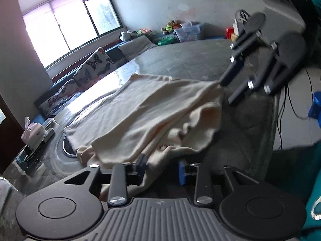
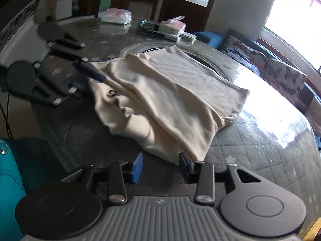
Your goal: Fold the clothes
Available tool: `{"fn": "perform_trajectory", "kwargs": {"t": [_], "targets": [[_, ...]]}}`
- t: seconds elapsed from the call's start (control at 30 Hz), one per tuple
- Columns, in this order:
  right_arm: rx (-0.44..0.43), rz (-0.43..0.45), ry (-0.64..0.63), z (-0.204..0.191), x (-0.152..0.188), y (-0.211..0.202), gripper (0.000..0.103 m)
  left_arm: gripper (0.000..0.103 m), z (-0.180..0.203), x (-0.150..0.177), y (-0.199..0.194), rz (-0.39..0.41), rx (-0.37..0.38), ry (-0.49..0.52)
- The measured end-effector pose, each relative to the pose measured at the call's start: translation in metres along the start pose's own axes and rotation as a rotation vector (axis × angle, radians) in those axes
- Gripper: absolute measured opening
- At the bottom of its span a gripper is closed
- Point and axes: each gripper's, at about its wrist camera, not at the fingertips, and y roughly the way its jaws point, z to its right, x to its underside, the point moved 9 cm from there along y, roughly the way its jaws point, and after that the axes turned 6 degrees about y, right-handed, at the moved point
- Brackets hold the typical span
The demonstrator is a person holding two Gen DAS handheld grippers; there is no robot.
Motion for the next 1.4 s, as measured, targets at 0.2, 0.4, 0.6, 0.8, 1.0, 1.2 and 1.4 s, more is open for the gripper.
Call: {"fn": "perform_trajectory", "kwargs": {"t": [0.2,0.4,0.6,0.8,1.0,1.2,1.4], "targets": [[-0.001,0.048,-0.060,-0.007,-0.008,0.006,0.049,0.009,-0.029,-0.017,0.002,0.044,-0.003,-0.126],[-0.048,0.097,0.009,0.001,-0.036,0.027,0.045,0.009,-0.052,-0.022,0.012,0.042,0.014,-0.230],[-0.146,0.069,0.148,0.016,-0.056,0.041,0.013,0.019,-0.054,-0.012,0.013,0.028,0.010,-0.229],[-0.162,0.085,0.196,0.027,-0.070,0.039,0.011,0.025,-0.045,0.007,0.001,0.003,-0.046,-0.125],[-0.141,0.115,0.186,0.021,-0.071,0.030,0.009,0.009,-0.040,0.017,-0.002,-0.010,-0.101,-0.035],[-0.124,0.161,0.142,0.009,-0.067,0.005,0.009,0.005,-0.037,0.007,-0.031,0.045,-0.090,-0.066],[-0.135,0.191,0.103,-0.006,-0.064,-0.040,0.008,0.004,-0.028,-0.007,-0.077,0.098,-0.060,-0.108]]}}
